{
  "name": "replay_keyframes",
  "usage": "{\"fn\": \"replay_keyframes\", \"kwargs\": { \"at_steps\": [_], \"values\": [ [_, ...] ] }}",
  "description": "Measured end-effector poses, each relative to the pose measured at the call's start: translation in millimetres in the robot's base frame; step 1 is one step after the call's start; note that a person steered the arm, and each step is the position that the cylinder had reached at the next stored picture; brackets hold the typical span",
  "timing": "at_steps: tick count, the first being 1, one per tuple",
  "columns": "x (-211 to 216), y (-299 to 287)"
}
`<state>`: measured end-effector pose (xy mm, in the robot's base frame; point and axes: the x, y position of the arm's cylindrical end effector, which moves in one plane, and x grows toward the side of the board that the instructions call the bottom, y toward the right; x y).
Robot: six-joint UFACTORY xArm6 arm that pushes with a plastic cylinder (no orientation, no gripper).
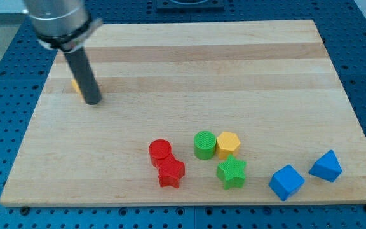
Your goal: Point your arm to center right
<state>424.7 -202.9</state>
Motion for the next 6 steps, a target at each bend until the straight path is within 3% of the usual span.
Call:
{"fn": "replay_keyframes", "kwargs": {
  "at_steps": [1, 2, 6],
  "values": [
    [0, 11],
    [-1, 72],
    [-7, 413]
  ]
}}
